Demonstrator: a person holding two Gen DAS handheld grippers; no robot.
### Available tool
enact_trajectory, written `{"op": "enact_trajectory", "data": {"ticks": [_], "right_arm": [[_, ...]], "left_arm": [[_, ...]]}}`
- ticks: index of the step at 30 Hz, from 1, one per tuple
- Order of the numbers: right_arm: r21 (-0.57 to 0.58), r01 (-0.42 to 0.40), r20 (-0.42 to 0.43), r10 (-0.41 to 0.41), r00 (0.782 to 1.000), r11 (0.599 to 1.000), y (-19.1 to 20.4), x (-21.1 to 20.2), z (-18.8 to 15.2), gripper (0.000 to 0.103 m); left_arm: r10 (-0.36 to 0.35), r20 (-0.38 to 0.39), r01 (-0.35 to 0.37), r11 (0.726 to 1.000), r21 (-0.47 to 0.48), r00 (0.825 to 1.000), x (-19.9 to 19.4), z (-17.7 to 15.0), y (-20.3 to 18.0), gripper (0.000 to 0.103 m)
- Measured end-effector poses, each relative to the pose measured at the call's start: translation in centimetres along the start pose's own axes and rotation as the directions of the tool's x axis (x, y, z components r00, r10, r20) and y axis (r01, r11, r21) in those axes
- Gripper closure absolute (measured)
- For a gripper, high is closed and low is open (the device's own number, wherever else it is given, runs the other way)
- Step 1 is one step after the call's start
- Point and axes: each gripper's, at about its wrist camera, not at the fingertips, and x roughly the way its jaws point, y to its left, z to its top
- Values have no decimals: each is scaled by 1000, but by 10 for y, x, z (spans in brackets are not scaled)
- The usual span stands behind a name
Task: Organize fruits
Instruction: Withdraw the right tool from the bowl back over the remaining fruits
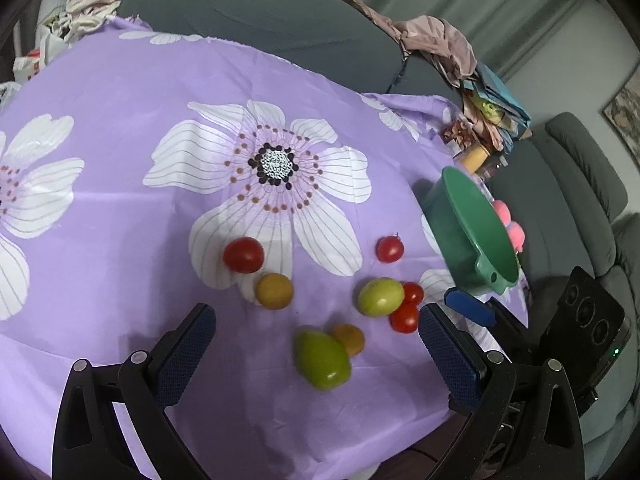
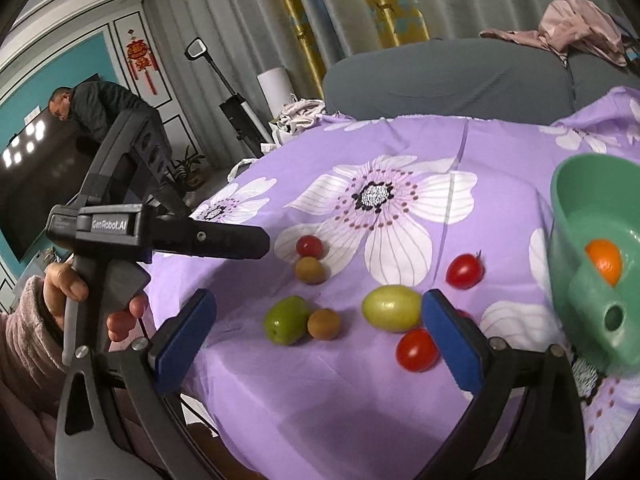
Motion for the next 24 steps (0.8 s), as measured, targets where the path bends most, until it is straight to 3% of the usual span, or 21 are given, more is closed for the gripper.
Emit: {"op": "enact_trajectory", "data": {"ticks": [12,24], "right_arm": [[46,81,-27,-80,996,996,13,10,-4,0],[-1,122,-88,-121,989,993,37,24,-9,0]], "left_arm": [[-50,4,50,998,34,999,-11,-12,7,2],[-93,2,93,996,0,996,-16,-16,24,2]]}}
